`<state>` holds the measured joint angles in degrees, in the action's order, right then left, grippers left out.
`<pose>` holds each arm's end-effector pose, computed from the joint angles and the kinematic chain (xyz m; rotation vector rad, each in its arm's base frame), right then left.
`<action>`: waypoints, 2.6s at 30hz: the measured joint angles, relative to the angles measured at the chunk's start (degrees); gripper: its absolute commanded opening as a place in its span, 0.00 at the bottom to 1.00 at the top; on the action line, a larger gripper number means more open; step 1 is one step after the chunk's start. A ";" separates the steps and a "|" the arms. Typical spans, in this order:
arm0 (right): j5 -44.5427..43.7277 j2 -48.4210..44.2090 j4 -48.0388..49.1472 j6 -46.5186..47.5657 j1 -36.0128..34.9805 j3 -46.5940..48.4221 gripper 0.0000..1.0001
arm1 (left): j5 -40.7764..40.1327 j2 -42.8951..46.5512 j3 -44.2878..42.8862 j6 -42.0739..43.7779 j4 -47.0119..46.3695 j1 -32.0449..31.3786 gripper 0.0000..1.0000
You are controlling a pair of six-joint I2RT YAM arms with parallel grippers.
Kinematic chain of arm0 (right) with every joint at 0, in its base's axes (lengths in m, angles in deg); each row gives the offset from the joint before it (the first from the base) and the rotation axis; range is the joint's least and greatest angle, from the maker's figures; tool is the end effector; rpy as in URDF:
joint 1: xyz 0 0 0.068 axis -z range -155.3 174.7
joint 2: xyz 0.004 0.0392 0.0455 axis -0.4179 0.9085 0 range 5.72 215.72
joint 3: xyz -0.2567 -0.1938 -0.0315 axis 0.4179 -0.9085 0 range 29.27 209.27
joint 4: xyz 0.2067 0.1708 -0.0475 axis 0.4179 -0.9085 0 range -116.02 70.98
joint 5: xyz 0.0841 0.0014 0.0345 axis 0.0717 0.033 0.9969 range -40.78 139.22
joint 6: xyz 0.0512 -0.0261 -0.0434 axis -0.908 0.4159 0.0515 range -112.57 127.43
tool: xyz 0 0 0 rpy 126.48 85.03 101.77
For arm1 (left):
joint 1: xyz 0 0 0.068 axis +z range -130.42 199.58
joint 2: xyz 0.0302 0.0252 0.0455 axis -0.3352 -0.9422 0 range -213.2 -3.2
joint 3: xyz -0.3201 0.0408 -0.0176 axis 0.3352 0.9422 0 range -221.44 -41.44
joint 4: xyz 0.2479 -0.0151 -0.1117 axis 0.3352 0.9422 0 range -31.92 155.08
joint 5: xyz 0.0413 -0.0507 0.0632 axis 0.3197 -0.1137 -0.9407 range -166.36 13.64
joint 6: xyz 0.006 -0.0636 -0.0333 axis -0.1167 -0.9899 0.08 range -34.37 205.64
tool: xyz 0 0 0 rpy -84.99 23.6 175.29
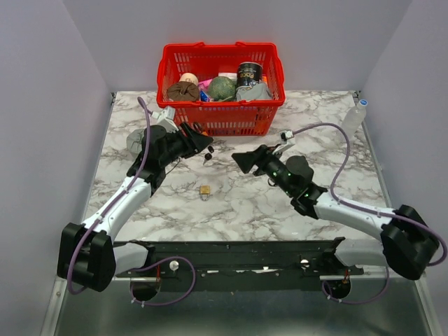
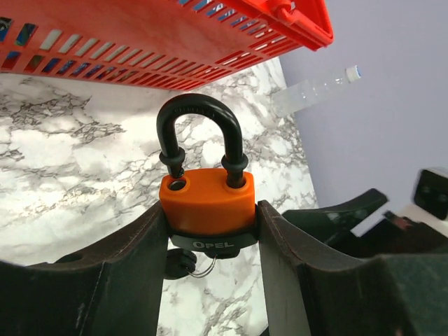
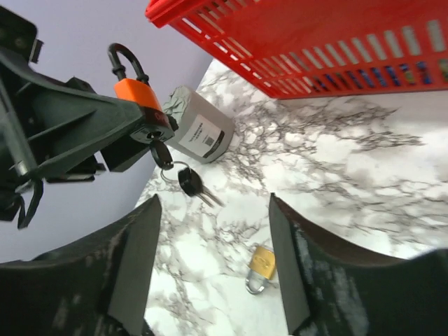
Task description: Unlock with the key
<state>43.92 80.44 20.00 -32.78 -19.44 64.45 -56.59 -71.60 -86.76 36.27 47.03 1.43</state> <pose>0.2235 0.2093 0.2999 0.0194 1.6860 1.0630 0.2698 -0.1097 0.3346 -0.2533 1.9031 -1.1303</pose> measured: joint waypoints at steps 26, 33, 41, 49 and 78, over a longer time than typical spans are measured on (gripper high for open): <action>56.35 -16.65 -34.95 31.19 13.53 18.36 0.90 | 48.52 -2.10 -1.75 18.32 -2.49 -13.88 0.00; 60.85 -14.38 -37.53 33.14 10.80 18.75 0.90 | 53.66 -1.99 -1.11 17.05 -5.66 -14.99 0.00; 63.67 -13.09 -37.92 33.40 10.75 18.88 0.80 | 55.52 -1.99 -1.05 16.48 -6.97 -15.74 0.00; 66.71 -11.67 -38.38 32.83 10.73 18.88 0.42 | 55.65 -1.99 -1.05 16.44 -7.26 -15.74 0.00; 46.14 -8.39 -51.15 29.70 10.86 22.69 0.01 | 29.16 -1.88 -5.75 34.71 17.03 -16.13 0.00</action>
<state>90.06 72.05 -31.14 -3.07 -8.58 87.14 -27.43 -73.48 -92.51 70.98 64.06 -14.70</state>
